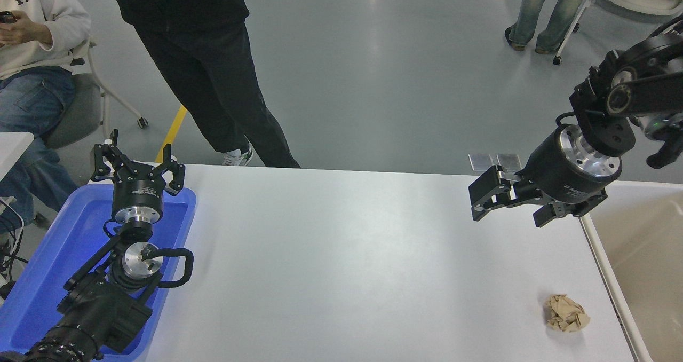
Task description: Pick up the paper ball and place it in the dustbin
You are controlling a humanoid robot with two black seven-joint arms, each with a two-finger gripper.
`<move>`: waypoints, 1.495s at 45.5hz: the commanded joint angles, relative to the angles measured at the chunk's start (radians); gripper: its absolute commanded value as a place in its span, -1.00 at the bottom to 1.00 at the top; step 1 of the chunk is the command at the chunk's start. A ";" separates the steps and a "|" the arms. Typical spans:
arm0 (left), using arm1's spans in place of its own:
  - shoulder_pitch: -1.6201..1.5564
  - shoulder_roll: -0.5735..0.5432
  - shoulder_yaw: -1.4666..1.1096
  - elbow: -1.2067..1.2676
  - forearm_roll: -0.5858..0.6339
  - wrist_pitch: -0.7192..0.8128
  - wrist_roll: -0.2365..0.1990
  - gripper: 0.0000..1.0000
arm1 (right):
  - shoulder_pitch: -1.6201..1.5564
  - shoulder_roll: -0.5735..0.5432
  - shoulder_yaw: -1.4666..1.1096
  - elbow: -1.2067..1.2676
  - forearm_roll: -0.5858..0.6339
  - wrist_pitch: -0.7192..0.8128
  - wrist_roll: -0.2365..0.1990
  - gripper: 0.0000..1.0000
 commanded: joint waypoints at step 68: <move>0.000 0.002 0.001 0.000 0.000 0.000 -0.001 0.98 | -0.367 -0.507 0.041 -0.053 -0.597 -0.152 0.001 1.00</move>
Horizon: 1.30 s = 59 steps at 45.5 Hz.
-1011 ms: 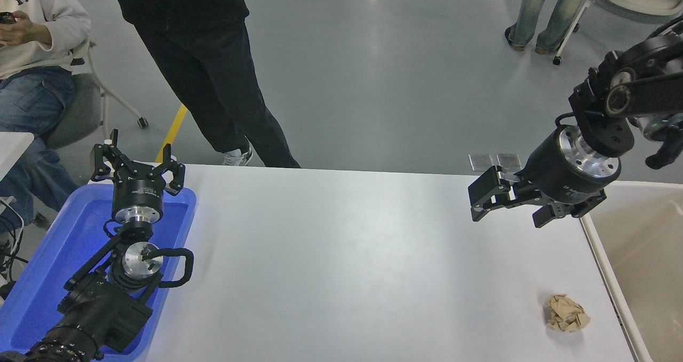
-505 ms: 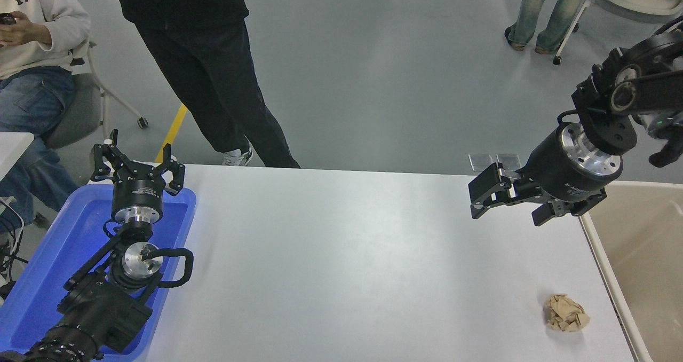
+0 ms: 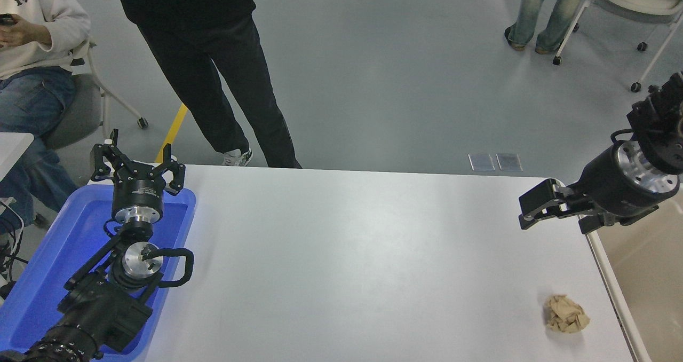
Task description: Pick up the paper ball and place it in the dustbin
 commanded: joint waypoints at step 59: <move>0.000 0.001 0.001 0.000 0.000 0.000 0.000 0.98 | -0.816 -0.028 0.377 -0.346 -0.331 -0.337 0.006 1.00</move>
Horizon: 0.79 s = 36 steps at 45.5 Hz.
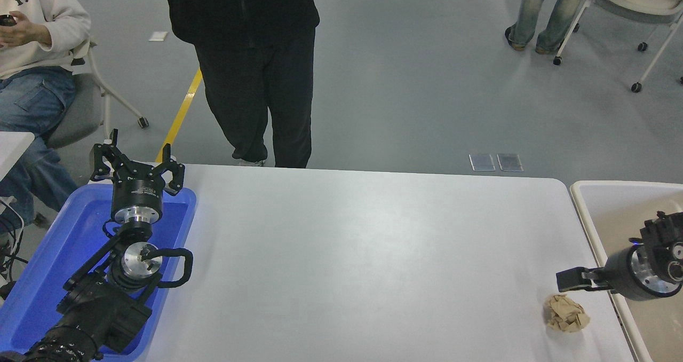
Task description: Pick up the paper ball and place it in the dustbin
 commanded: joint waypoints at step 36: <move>0.000 0.000 0.000 0.000 0.000 0.000 0.000 0.98 | -0.213 0.106 0.053 -0.149 -0.028 -0.094 0.001 0.95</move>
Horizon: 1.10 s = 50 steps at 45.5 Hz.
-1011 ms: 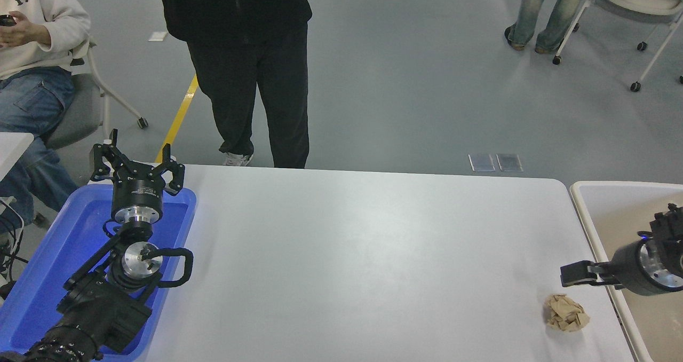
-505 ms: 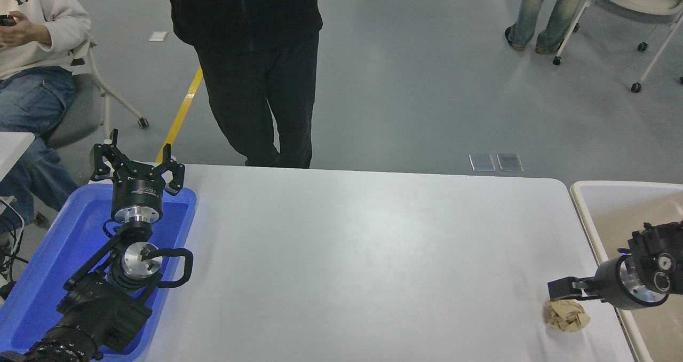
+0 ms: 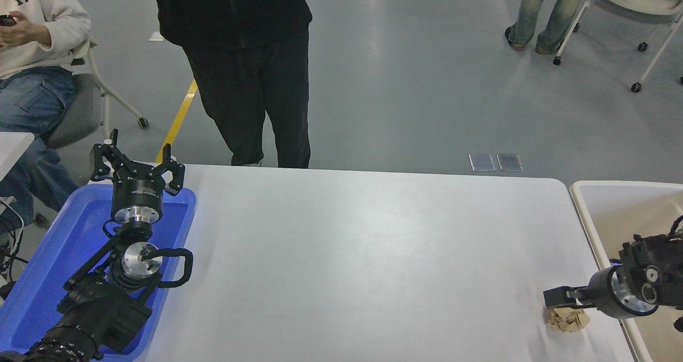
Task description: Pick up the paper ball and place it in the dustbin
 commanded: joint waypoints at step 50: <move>0.000 0.000 0.000 0.000 0.000 0.000 0.000 0.98 | 0.058 -0.077 0.020 0.013 -0.007 0.015 0.063 -1.00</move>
